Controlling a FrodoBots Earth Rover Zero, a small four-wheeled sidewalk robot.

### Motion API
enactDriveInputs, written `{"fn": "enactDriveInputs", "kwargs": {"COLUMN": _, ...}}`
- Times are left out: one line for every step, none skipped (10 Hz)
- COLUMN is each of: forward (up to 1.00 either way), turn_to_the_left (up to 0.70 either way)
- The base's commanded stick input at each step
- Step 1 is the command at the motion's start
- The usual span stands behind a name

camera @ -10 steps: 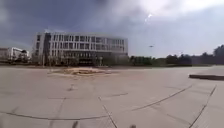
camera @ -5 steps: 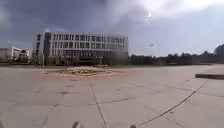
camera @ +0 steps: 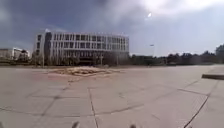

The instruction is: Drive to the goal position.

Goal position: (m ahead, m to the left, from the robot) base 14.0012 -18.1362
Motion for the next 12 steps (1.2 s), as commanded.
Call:
{"fn": "enactDriveInputs", "kwargs": {"forward": 0.7, "turn_to_the_left": -0.01}}
{"fn": "enactDriveInputs", "kwargs": {"forward": 0.7, "turn_to_the_left": -0.01}}
{"fn": "enactDriveInputs", "kwargs": {"forward": 0.7, "turn_to_the_left": -0.01}}
{"fn": "enactDriveInputs", "kwargs": {"forward": 0.7, "turn_to_the_left": -0.01}}
{"fn": "enactDriveInputs", "kwargs": {"forward": 0.7, "turn_to_the_left": -0.01}}
{"fn": "enactDriveInputs", "kwargs": {"forward": 0.7, "turn_to_the_left": -0.01}}
{"fn": "enactDriveInputs", "kwargs": {"forward": 0.7, "turn_to_the_left": -0.01}}
{"fn": "enactDriveInputs", "kwargs": {"forward": 0.7, "turn_to_the_left": -0.01}}
{"fn": "enactDriveInputs", "kwargs": {"forward": 0.7, "turn_to_the_left": -0.01}}
{"fn": "enactDriveInputs", "kwargs": {"forward": 0.7, "turn_to_the_left": -0.01}}
{"fn": "enactDriveInputs", "kwargs": {"forward": 0.7, "turn_to_the_left": -0.01}}
{"fn": "enactDriveInputs", "kwargs": {"forward": 0.7, "turn_to_the_left": -0.01}}
